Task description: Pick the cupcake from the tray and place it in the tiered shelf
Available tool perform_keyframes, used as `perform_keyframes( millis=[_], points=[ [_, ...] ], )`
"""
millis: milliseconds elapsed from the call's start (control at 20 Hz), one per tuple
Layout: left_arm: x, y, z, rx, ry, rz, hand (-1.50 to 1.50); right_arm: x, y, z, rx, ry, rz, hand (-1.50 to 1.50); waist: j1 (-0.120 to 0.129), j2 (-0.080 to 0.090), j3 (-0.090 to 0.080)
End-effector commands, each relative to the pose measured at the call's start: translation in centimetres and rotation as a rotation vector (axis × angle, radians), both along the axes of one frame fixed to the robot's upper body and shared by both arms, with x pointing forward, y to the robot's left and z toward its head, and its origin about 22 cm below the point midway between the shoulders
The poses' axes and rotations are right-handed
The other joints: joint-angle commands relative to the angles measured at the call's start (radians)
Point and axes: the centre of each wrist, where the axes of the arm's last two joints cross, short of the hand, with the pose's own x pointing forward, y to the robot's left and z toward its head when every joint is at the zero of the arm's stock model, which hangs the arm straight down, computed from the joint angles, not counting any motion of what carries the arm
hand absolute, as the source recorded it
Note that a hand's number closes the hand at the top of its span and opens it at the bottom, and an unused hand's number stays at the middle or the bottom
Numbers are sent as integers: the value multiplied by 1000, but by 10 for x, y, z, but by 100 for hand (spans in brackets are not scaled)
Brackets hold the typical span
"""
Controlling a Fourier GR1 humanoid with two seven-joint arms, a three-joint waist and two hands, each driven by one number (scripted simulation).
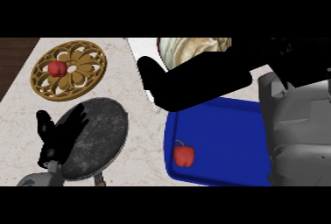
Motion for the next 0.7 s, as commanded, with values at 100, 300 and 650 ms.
perform_keyframes(
  millis=[100,300,650],
  points=[
    [3,1,-2,-5,8,-15,0,53,-6,23,-22,37,-25,150,4,5,-2],
    [2,-16,-7,-10,25,-7,0,70,10,23,-66,46,9,150,6,5,-2],
    [8,7,-4,-4,11,-14,0,117,-11,11,-127,26,24,150,6,8,-2]
  ],
)
